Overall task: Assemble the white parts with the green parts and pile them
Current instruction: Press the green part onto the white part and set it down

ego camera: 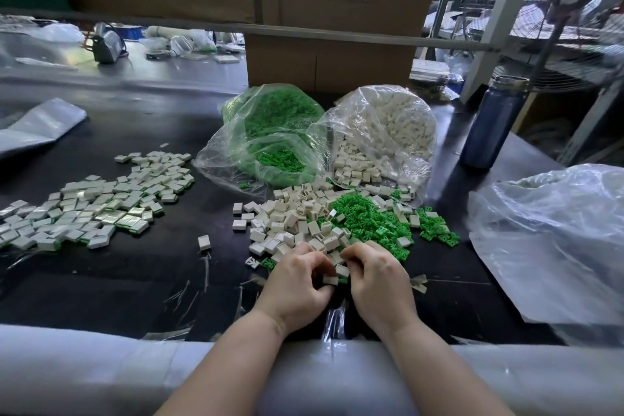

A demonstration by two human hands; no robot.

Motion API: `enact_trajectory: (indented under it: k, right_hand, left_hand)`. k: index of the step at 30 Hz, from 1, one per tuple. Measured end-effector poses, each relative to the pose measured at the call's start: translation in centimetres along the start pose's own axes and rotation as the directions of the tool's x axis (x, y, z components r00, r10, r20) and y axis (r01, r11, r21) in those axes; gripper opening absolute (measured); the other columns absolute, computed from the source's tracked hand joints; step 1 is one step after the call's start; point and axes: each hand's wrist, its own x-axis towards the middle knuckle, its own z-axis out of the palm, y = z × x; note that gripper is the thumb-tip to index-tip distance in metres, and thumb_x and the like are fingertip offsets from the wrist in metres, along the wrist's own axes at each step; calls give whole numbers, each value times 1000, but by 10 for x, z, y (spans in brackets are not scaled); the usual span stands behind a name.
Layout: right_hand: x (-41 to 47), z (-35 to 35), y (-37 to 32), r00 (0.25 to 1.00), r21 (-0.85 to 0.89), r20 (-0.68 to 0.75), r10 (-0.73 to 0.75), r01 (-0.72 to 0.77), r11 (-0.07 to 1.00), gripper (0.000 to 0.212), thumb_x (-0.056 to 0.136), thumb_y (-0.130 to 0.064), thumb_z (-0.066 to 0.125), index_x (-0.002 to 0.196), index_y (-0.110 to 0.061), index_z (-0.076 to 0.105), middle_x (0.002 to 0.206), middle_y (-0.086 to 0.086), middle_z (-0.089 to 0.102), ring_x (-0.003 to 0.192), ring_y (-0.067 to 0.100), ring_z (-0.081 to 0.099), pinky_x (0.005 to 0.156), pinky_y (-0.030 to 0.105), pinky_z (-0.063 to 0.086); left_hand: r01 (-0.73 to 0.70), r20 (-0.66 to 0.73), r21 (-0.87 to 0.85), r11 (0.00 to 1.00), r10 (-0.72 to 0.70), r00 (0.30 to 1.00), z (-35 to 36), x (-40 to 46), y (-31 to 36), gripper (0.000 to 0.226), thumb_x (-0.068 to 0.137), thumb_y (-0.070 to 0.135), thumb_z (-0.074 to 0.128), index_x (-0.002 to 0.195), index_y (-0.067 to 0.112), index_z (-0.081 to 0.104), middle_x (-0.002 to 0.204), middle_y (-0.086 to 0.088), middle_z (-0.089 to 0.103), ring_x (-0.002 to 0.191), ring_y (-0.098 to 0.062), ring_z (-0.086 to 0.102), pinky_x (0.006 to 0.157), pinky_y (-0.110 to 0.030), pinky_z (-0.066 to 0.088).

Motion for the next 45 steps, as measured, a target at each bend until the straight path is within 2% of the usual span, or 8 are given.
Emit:
enact_trajectory:
  k: [4, 11, 14, 18, 24, 28, 39, 45]
  right_hand:
    - [4, -2, -3, 999, -12, 34, -12, 13, 1000, 18, 90, -8, 51, 96, -14, 67, 94, -2, 65, 90, 18, 57, 79, 25, 42]
    - [18, -4, -2, 997, -3, 58, 59, -59, 998, 21, 92, -9, 49, 99, -15, 68, 99, 0, 66, 95, 19, 57, 82, 26, 42]
    - [18, -1, -2, 996, 68, 5, 95, -95, 993, 19, 91, -8, 51, 98, -13, 68, 99, 0, 67, 95, 19, 59, 81, 25, 42]
    - [13, 3, -1, 995, 166, -63, 76, -65, 984, 15, 90, -8, 56, 96, -10, 69, 95, 2, 69, 90, 19, 61, 81, 29, 46]
    - [9, 1, 0, 997, 272, -57, 49, -32, 962, 10, 88, -10, 61, 92, -11, 70, 90, -1, 70, 87, 15, 63, 81, 29, 50]
    - [6, -2, 2, 997, 317, -50, 50, -32, 948, 4, 84, -11, 67, 84, -12, 71, 79, -4, 68, 78, 13, 63, 74, 23, 49]
    - [8, -1, 6, 989, 372, 68, 131, -147, 917, 7, 88, -13, 63, 84, -9, 67, 77, 1, 67, 78, 21, 63, 79, 41, 51]
    - [9, 0, 6, 981, 343, 129, 146, -182, 922, 8, 88, -16, 62, 83, -10, 66, 77, 2, 65, 79, 23, 61, 79, 41, 50]
  left_hand:
    - [35, -14, 41, 999, -34, 999, 2, 4, -1, 19, 84, 21, 66, 101, 12, 67, 100, 2, 55, 94, -12, 52, 85, -12, 37]
    - [83, -5, 7, 997, -82, 997, 1, 20, 3, 21, 84, 26, 67, 102, 15, 69, 106, -1, 62, 100, -15, 56, 92, -21, 40]
    - [78, -48, -59, 995, -81, 996, 3, 19, 0, 21, 83, 24, 69, 100, 13, 70, 102, -2, 66, 95, -13, 59, 89, -18, 43]
    - [92, -144, -213, 973, -125, 982, 3, 16, -4, 15, 80, 19, 71, 93, 12, 71, 92, -1, 67, 83, -8, 60, 74, -2, 41]
    - [107, -139, -371, 922, -169, 976, 1, 12, -5, 10, 79, 13, 71, 89, 9, 71, 84, -1, 69, 79, -11, 63, 78, -14, 49]
    - [99, -104, -386, 917, -150, 983, 1, 10, -6, 11, 80, 14, 71, 90, 10, 71, 87, -3, 70, 83, -14, 65, 82, -19, 51]
    - [40, -91, -358, 933, -78, 993, 3, 8, -6, 13, 82, 14, 68, 94, 8, 71, 87, -3, 69, 83, -13, 63, 84, -21, 49]
    - [44, -103, -302, 952, -79, 992, 6, 8, -6, 18, 82, 12, 68, 100, 8, 72, 85, 3, 65, 84, -11, 62, 83, -16, 46]
